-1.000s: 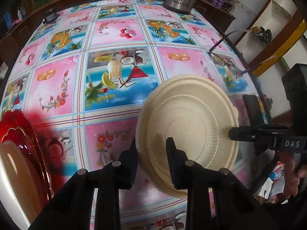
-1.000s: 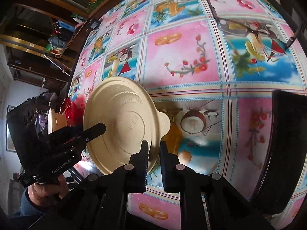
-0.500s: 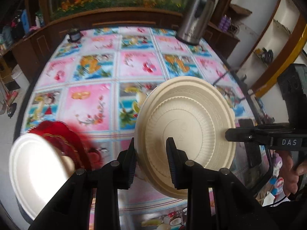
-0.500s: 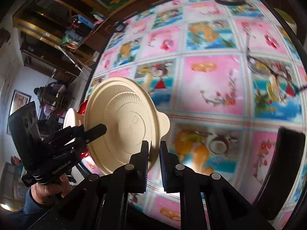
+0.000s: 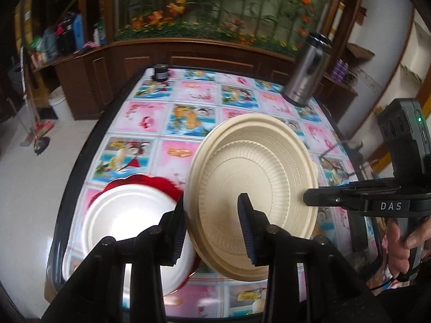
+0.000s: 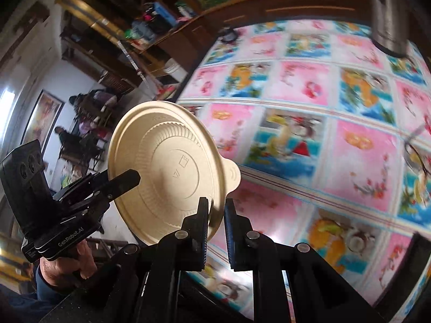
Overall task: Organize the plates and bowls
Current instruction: 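Carry the beige bowl over and lower it onto the stack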
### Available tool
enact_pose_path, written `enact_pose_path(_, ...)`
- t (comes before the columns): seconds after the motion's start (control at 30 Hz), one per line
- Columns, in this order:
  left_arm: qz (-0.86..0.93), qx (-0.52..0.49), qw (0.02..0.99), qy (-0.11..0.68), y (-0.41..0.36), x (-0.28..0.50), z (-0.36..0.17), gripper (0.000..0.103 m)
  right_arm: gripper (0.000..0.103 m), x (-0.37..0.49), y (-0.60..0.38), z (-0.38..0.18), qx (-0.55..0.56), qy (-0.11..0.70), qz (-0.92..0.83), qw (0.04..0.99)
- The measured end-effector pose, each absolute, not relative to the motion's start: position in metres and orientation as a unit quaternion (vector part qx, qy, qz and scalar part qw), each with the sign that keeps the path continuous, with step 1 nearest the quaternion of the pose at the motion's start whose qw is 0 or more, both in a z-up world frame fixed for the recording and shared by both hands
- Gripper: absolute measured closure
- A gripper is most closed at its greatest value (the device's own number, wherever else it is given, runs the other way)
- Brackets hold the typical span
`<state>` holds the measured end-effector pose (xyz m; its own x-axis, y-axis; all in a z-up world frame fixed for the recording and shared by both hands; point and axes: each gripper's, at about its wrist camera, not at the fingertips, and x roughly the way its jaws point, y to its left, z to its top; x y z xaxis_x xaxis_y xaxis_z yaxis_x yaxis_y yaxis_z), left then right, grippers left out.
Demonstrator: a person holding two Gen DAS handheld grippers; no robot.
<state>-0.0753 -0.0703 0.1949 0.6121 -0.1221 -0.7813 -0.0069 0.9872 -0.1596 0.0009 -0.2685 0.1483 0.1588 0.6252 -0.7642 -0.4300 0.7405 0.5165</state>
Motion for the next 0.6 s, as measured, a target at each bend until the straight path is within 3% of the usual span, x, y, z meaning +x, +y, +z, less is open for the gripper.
enact_pose_path(0.6, 0.050, -0.116, 0.901, 0.415, 0.030, -0.117, 0.215, 0.069, 0.090, -0.010, -0.160, 0.168, 0.069, 0.557, 0.422, 0.712)
